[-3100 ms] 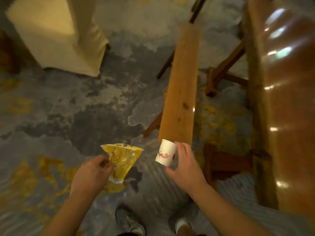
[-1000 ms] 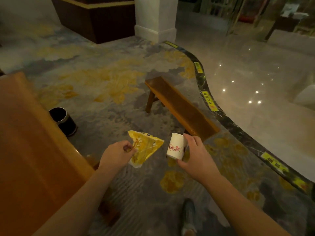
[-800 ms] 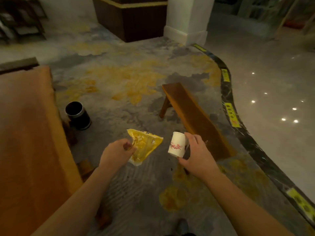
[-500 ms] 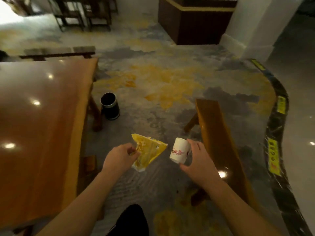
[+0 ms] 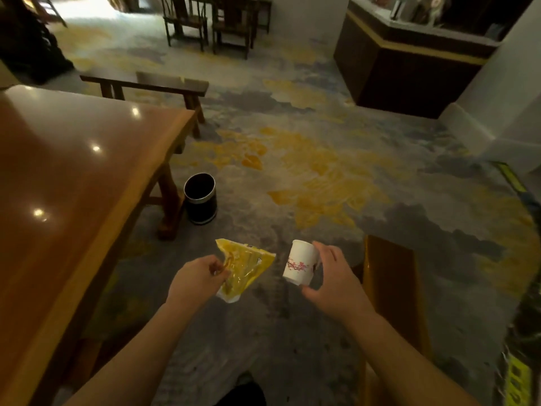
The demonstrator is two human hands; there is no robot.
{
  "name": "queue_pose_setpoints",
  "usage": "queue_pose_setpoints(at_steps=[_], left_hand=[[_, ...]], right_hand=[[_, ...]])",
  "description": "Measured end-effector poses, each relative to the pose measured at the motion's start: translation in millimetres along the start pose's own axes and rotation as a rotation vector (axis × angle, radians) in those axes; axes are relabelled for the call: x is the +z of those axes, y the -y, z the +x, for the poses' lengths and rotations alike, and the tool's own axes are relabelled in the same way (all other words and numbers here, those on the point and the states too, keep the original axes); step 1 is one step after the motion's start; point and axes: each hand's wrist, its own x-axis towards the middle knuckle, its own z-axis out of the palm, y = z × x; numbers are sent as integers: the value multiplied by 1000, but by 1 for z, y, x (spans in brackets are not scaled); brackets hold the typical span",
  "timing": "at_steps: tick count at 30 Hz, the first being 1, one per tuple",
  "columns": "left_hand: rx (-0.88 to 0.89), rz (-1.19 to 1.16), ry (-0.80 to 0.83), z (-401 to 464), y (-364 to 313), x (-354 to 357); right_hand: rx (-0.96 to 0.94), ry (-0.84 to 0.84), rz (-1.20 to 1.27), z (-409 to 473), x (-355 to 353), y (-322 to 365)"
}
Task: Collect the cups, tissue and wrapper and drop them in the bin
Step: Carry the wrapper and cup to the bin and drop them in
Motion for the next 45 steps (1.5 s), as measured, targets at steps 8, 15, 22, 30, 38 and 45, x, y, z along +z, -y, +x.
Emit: queue_pose_setpoints(at_steps=[8, 15, 22, 30, 38, 45], left_hand=[[-61, 35, -40, 133, -71, 10], [-189, 21, -134, 249, -112, 43], [-384, -56, -252, 338, -175, 58], [-626, -114, -337, 404, -180, 55], [-792, -244, -403, 521, -106, 34], [-885, -332, -325, 615, -52, 11]], right_hand=[[-34, 55, 84, 152, -17, -58], [-217, 136, 101, 314, -11, -127], [-410, 278, 98, 472, -38, -166], [-602, 432, 36, 612, -11, -137], [-685, 559, -31, 751, 59, -83], [-679, 688, -139, 856, 113, -40]])
